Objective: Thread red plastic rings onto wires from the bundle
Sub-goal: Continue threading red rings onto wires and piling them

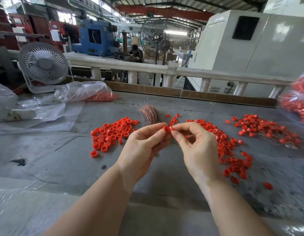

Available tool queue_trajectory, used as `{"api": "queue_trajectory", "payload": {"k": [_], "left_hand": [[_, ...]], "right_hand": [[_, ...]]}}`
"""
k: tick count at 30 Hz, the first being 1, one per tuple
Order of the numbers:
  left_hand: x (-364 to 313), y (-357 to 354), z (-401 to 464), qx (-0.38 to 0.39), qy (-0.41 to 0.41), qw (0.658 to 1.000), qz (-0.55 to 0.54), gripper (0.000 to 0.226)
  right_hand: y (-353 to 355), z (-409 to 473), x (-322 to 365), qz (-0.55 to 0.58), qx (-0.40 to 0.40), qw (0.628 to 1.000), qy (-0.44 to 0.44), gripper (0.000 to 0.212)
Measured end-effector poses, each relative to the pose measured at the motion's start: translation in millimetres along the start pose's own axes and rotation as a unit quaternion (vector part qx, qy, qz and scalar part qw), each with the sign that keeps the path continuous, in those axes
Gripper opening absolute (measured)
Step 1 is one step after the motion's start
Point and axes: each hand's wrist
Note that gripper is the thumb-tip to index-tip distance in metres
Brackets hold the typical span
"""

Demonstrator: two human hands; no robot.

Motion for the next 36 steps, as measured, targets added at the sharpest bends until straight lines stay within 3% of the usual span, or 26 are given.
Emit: {"api": "queue_trajectory", "payload": {"k": [14, 36], "left_hand": [[1.6, 0.3, -0.2, 0.004, -0.043, 0.997, 0.056, 0.016], [0.7, -2.8, -3.8, 0.005, -0.058, 0.994, 0.09, 0.019]], "right_hand": [[-1.3, -0.4, -0.9, -0.056, -0.009, 0.996, 0.065, 0.002], [0.4, -1.8, -1.3, -0.077, -0.005, 0.993, 0.085, 0.004]]}}
Point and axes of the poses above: each hand's wrist, its own z-axis towards the middle knuckle, its own y-axis out of the back of the hand, x = y × z, and after that the axes turned 5 degrees about -z, right-handed
